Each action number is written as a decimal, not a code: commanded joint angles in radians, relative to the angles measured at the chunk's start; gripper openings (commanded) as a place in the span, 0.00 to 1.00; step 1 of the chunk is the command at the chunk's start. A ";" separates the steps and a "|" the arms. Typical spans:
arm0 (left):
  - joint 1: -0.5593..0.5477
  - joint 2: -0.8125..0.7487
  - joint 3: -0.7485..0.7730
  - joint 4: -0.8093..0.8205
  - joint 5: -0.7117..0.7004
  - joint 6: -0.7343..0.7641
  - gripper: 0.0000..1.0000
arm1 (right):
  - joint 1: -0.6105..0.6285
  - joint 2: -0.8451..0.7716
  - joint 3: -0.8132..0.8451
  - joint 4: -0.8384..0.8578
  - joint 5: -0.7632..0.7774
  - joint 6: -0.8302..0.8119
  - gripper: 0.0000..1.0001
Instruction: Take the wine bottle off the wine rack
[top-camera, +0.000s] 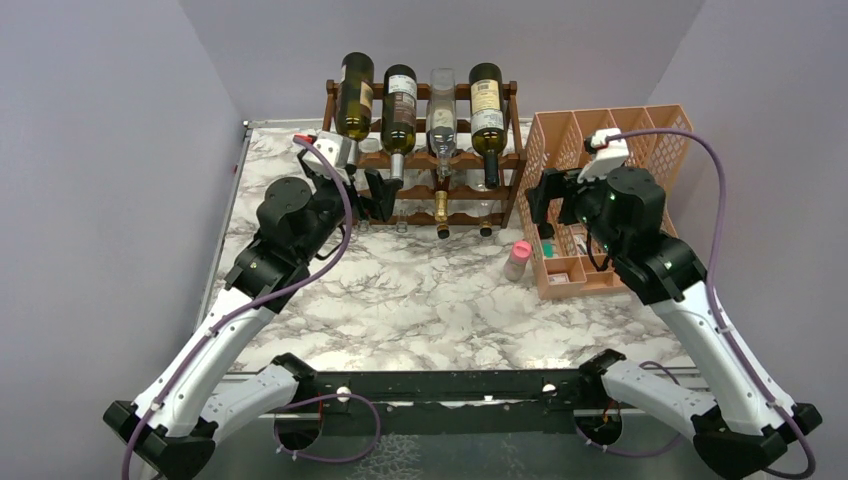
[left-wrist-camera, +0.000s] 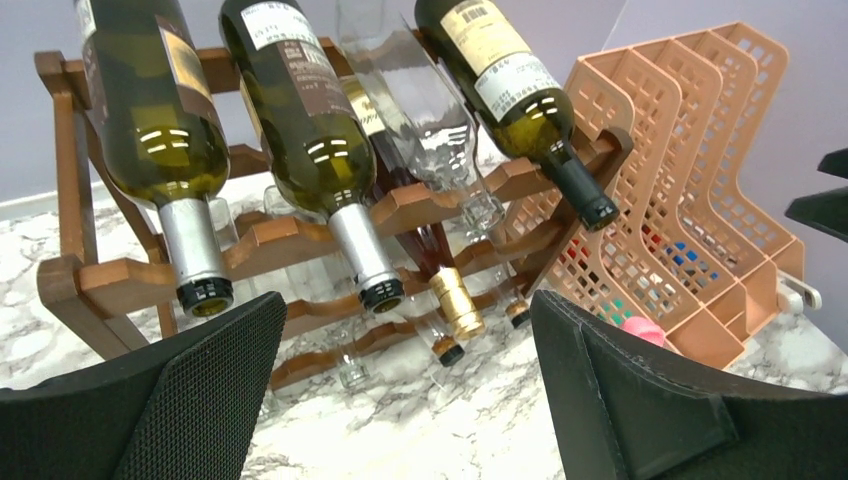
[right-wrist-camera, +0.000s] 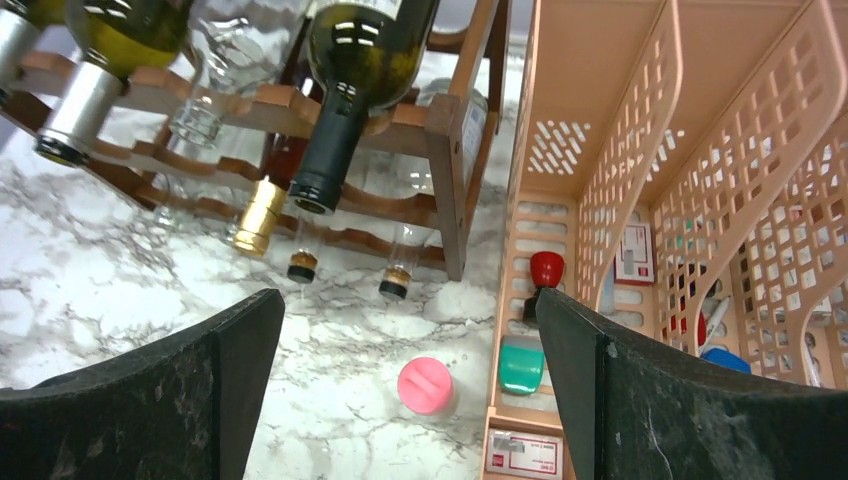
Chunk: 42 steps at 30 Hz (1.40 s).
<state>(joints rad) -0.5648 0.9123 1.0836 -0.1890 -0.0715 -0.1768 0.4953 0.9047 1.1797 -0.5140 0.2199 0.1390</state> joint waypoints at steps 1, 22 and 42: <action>-0.009 -0.013 -0.032 -0.018 -0.009 -0.011 0.99 | -0.009 0.055 0.047 -0.070 0.021 0.015 1.00; -0.012 0.079 0.167 -0.270 -0.029 0.039 0.99 | -0.014 0.148 0.071 0.132 -0.260 0.104 1.00; 0.075 0.598 0.736 -0.481 0.115 -0.045 0.86 | -0.013 0.071 -0.115 0.221 -0.341 0.090 1.00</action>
<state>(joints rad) -0.4850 1.4467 1.7061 -0.6456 -0.0677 -0.1577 0.4889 0.9924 1.0828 -0.3553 -0.0719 0.2348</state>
